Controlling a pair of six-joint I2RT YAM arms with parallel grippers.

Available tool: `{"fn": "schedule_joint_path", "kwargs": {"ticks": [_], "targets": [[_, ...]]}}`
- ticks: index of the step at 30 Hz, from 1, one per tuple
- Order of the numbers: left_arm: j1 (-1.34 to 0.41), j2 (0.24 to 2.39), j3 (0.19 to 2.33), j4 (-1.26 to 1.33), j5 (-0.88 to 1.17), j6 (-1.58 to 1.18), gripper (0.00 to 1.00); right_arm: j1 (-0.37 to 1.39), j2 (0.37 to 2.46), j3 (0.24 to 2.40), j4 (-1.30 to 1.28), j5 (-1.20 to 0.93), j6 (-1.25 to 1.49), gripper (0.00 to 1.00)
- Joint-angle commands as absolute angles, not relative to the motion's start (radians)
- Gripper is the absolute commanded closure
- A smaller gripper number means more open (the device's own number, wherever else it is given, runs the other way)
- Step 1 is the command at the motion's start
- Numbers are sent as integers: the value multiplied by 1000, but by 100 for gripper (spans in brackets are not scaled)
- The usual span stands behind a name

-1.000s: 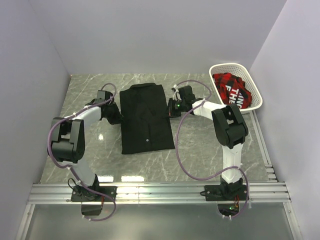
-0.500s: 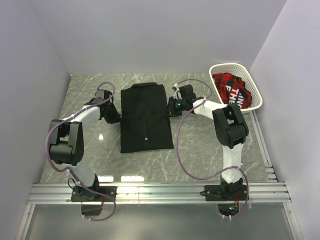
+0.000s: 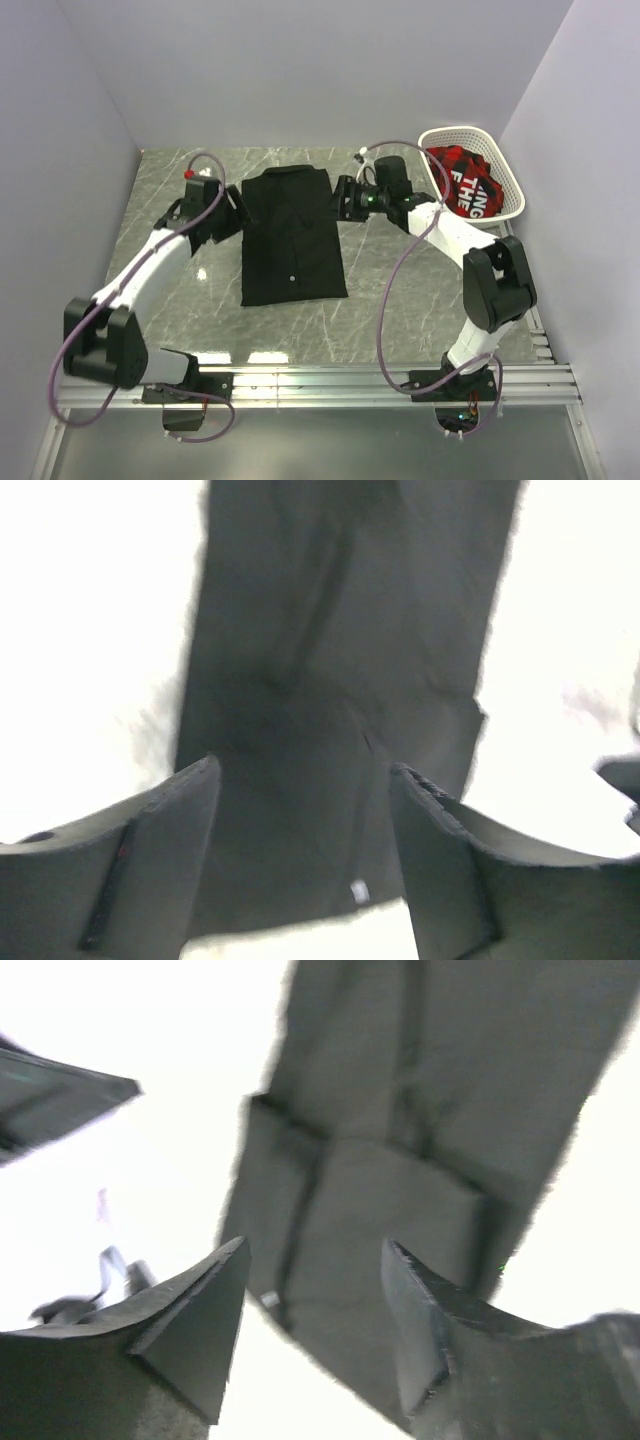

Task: Fold and stack the long sleeve shirts
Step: Fold the shirt

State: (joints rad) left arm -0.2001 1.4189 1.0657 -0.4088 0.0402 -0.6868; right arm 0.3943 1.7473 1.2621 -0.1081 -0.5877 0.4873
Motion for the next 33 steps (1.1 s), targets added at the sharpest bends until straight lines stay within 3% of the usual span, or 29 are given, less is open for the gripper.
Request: {"fn": "schedule_joint_path", "kwargs": {"ticks": [1,3,11,17,21,27,33], "targets": [[-255,1315,950,-434,49,-747,30,467,1710,1181,-32,-762,537,32],[-287,1266,857,-411,81,-804,40,536,1720,1151,-2,-807,575,29],[-325,1213,660,-331,117,-862,56,708,1868,1242,152,-851,693,28],[-325,1334,650,-307,135,-885,61,716,2066,1313,176,-853,773,28],[-324,1400,624,-292,159,-899,64,684,2190,1244,283,-871,862,29],[-314,1427,572,-261,186,-930,68,609,2220,1140,431,-900,948,28],[-313,1416,578,-275,173,-925,69,595,2158,1230,362,-894,899,28]]}}
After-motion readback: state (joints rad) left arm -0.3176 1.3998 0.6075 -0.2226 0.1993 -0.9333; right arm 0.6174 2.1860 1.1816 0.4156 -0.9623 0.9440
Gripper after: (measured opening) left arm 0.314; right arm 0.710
